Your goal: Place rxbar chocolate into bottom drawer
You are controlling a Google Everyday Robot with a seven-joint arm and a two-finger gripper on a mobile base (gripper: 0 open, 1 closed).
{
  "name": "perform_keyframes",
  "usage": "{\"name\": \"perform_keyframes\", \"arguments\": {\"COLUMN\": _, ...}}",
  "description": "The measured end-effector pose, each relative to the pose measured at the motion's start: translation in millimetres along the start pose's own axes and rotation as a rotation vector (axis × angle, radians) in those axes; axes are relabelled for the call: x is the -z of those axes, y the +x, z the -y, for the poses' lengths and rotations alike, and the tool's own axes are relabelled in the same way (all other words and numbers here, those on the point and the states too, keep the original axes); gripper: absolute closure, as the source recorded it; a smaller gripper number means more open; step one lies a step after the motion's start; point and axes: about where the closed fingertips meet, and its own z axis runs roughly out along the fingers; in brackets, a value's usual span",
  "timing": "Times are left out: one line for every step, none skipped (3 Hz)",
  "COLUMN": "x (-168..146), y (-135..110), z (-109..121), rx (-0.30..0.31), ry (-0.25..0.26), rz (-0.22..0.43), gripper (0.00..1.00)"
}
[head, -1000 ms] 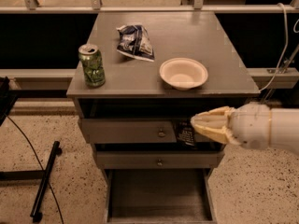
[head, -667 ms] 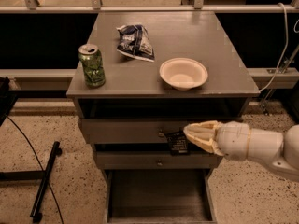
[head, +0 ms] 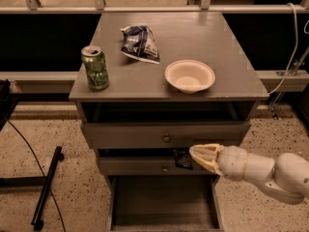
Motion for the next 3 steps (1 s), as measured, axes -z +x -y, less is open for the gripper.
{"name": "perform_keyframes", "arguments": {"x": 2.5, "y": 43.5, "z": -9.8, "rx": -0.033, "ry": -0.065, "rz": -0.039, "gripper": 1.00}}
{"name": "perform_keyframes", "arguments": {"x": 1.1, "y": 50.9, "z": -15.1, "rx": -0.037, "ry": -0.080, "rz": -0.049, "gripper": 1.00}}
{"name": "perform_keyframes", "arguments": {"x": -7.2, "y": 57.3, "z": -22.1, "rx": -0.035, "ry": -0.098, "rz": -0.058, "gripper": 1.00}}
